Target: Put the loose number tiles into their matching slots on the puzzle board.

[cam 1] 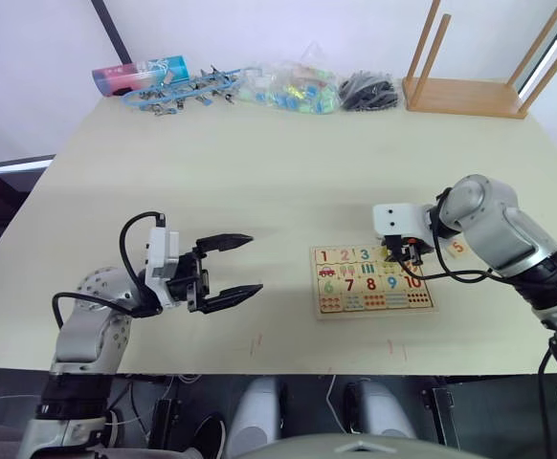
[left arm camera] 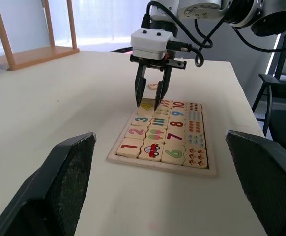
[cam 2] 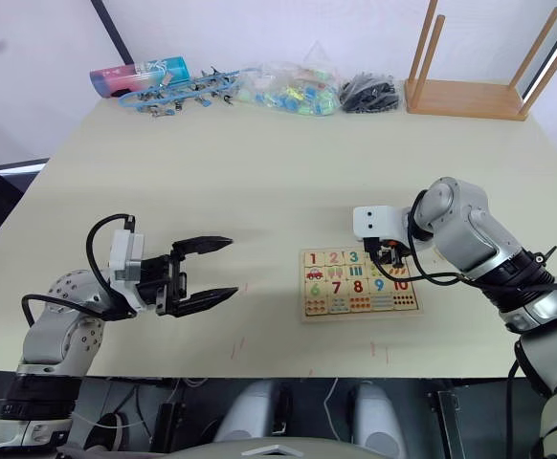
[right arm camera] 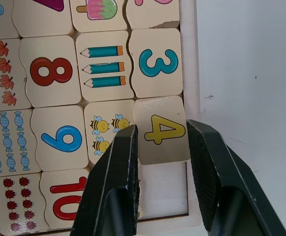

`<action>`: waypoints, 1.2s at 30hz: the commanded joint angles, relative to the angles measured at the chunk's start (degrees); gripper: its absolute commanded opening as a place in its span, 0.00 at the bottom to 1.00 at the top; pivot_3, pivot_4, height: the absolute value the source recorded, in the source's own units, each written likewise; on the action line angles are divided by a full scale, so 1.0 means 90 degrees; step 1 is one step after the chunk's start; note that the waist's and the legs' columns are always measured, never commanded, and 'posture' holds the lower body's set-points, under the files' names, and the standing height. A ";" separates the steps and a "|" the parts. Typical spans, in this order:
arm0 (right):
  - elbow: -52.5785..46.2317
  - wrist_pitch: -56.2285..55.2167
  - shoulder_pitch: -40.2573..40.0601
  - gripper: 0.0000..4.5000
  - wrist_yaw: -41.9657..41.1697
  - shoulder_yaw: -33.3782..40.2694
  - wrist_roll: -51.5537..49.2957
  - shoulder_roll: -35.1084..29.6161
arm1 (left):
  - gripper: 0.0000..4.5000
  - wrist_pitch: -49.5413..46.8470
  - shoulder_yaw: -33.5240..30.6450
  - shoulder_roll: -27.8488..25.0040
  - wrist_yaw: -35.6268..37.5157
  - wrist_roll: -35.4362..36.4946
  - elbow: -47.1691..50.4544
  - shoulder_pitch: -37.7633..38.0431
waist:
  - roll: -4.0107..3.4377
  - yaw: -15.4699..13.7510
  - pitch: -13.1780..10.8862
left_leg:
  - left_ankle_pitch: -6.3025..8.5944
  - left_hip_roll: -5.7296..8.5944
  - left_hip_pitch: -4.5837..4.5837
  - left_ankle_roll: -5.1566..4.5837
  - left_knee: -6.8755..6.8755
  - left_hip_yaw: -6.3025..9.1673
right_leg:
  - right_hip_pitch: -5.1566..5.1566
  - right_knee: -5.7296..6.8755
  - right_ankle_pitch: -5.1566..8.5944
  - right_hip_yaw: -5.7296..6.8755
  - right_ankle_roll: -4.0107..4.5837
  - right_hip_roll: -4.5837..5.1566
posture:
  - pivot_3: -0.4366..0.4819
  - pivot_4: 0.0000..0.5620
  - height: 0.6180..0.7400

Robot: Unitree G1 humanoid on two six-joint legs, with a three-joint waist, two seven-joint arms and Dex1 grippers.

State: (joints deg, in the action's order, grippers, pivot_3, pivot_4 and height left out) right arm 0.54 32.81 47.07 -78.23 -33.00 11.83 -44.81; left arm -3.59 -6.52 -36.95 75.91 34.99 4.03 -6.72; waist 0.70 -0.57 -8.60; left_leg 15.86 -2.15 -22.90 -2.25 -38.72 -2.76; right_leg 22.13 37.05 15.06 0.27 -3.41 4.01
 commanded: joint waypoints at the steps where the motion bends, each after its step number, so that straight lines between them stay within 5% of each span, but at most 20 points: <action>1: -0.0050 -0.0092 -0.0044 0.19 -0.0051 0.0069 0.0022 -0.0015 | 1.00 0.0064 -0.0062 -0.0004 0.0005 0.0001 0.0141 -0.0018 | 0.0000 0.0001 0.0000 | 0.0000 0.0000 0.0000 0.0000 0.0000 0.0000 | 0.0000 0.0000 0.0000 0.0000 0.0000 0.0000 | 0.48 0.27 0.98; 9: -0.0042 -0.0154 -0.0045 0.19 -0.0077 0.0062 0.0048 -0.0023 | 1.00 0.0079 -0.0065 0.0012 0.0009 -0.0011 0.0128 -0.0016 | 0.0000 0.0001 0.0000 | 0.0000 0.0000 0.0000 0.0000 0.0000 0.0000 | 0.0000 0.0000 0.0000 0.0000 0.0000 0.0000 | 0.48 0.27 0.98; 15: -0.0043 -0.0157 -0.0040 0.82 -0.0102 0.0073 0.0076 -0.0029 | 1.00 0.0096 -0.0067 0.0018 0.0016 -0.0017 0.0110 -0.0021 | 0.0001 0.0001 0.0000 | 0.0000 -0.0001 0.0000 0.0000 0.0000 0.0000 | 0.0000 0.0000 0.0000 0.0000 0.0000 0.0000 | 0.48 0.27 0.98; 36: -0.0650 0.0357 -0.0631 0.82 0.0100 0.1418 -0.0721 -0.0583 | 1.00 0.0108 -0.0022 0.0121 0.0072 -0.0097 -0.0017 -0.0201 | 0.0001 -0.0013 -0.0001 | 0.0000 -0.0002 -0.0001 0.0000 0.0004 0.0002 | 0.0000 -0.0002 0.0000 0.0001 0.0000 0.0002 | 0.48 0.27 0.98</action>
State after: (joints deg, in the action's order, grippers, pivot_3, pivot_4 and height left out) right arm -2.62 34.86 41.78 -78.20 -23.99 7.04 -49.02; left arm -3.26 -6.21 -35.87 76.26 33.79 3.71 -8.08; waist 0.70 -0.68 -8.60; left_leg 15.86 -2.16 -22.91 -2.25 -38.68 -2.75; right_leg 22.13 37.03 15.06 0.27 -3.41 4.03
